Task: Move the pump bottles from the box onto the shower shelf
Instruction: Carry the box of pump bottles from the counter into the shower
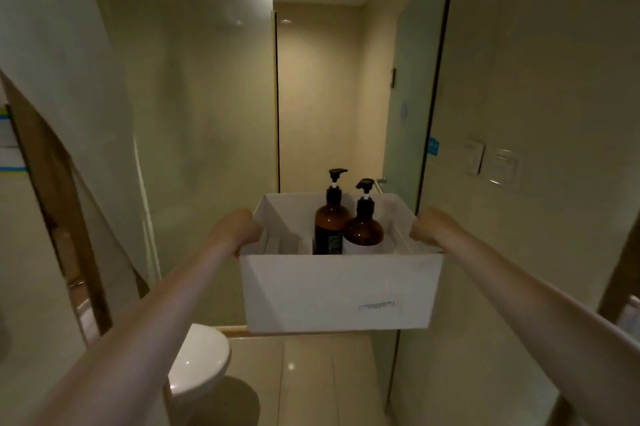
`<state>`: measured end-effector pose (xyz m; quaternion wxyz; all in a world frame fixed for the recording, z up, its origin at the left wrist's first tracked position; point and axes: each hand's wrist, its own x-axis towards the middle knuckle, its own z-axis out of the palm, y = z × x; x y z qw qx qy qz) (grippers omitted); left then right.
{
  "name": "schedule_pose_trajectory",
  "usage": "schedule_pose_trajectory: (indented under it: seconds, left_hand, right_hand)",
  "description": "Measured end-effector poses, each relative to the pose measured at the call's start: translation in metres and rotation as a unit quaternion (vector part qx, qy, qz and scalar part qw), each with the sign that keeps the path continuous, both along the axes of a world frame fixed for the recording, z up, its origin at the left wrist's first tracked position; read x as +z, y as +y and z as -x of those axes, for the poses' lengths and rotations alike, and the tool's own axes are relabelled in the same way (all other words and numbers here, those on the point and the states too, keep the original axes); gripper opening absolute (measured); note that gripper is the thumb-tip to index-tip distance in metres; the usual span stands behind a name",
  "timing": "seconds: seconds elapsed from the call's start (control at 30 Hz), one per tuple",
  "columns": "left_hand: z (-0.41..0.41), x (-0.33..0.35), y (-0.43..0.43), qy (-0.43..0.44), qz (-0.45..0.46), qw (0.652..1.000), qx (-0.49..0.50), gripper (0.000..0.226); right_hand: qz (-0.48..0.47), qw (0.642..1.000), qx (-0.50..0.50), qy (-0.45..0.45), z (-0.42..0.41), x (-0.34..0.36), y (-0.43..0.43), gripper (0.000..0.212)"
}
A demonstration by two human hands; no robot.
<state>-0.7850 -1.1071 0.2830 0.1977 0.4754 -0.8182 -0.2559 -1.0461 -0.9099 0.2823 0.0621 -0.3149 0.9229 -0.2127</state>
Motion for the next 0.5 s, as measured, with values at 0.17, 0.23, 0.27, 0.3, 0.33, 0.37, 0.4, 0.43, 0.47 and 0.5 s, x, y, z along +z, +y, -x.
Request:
schedule_pose_trajectory:
  seconds: [0.17,0.23,0.27,0.3,0.33,0.37,0.4,0.43,0.47,0.5]
  left_hand:
    - [0.045,0.01,-0.03,-0.008,-0.002,1.0,-0.011,0.005]
    - [0.064,0.01,-0.048,-0.009,-0.001,1.0,-0.009,0.01]
    - [0.073,0.01,-0.057,-0.007,-0.003,1.0,-0.01,0.015]
    - [0.082,0.009,-0.066,-0.006,-0.005,1.0,-0.01,0.02]
    - [0.091,0.009,-0.076,-0.004,-0.008,1.0,-0.011,0.023]
    - [0.101,0.008,-0.086,-0.002,-0.01,1.0,-0.012,0.024]
    - [0.11,0.007,-0.097,0.0,-0.013,1.0,-0.013,0.024]
    - [0.119,0.007,-0.108,0.004,-0.017,1.0,-0.014,0.023]
    - [0.128,0.006,-0.12,0.01,-0.023,1.0,-0.017,0.023]
    - [0.136,0.005,-0.133,0.013,-0.03,0.999,-0.021,0.022]
  right_hand:
    - [0.009,1.0,0.0,0.002,0.046,0.011,-0.041,0.022]
    - [-0.001,1.0,-0.008,0.003,0.066,0.012,-0.059,0.023]
    - [-0.007,1.0,-0.011,0.002,0.075,0.011,-0.069,0.023]
    - [-0.013,1.0,-0.013,-0.001,0.084,0.01,-0.078,0.024]
    - [-0.016,1.0,-0.014,-0.003,0.093,0.008,-0.088,0.025]
    - [-0.016,1.0,-0.015,-0.004,0.101,0.006,-0.097,0.026]
    - [-0.014,1.0,-0.015,-0.004,0.109,0.005,-0.107,0.026]
    - [-0.012,1.0,-0.016,-0.004,0.117,0.003,-0.118,0.026]
    - [-0.011,1.0,-0.017,-0.007,0.125,0.001,-0.129,0.027]
    - [-0.011,1.0,-0.019,-0.009,0.133,0.0,-0.14,0.027]
